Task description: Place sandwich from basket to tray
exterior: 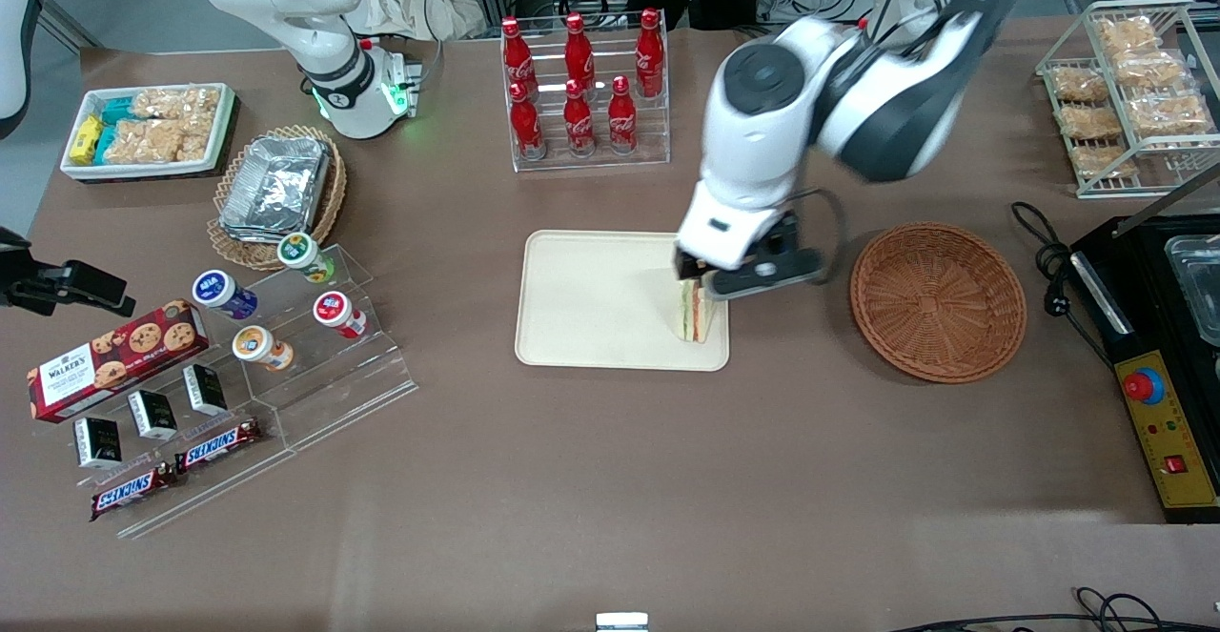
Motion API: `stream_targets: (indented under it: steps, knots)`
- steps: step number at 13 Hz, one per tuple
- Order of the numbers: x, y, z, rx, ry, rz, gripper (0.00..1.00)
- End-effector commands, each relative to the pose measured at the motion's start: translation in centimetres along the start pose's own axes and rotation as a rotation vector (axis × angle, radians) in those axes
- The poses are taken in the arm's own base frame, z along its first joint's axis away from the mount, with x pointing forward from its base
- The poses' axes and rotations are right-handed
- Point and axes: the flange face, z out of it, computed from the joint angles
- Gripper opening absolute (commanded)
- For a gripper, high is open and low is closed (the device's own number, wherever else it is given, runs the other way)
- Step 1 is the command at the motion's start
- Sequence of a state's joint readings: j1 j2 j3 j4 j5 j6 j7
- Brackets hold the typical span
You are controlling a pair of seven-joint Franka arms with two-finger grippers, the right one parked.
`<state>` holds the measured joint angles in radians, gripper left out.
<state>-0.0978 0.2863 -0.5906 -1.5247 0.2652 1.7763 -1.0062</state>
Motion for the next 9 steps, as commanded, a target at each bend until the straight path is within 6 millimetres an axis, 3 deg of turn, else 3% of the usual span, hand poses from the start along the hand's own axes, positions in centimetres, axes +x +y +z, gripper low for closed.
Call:
stream_targets:
  steps: [1,4,5,6,9]
  knots:
    - [2.6,-4.2,-5.2,0.012,-0.013,-0.047,1.0]
    - [5.9,-12.8,-10.4,-0.042,-0.01,-0.061,1.0]
    - [7.1,-16.9,-11.3,-0.037,-0.032,-0.003,1.0]
    - [7.8,-20.0,-12.1,-0.032,-0.051,0.075,1.0]
    - [8.7,-28.0,-11.4,-0.025,-0.063,0.208,1.0]
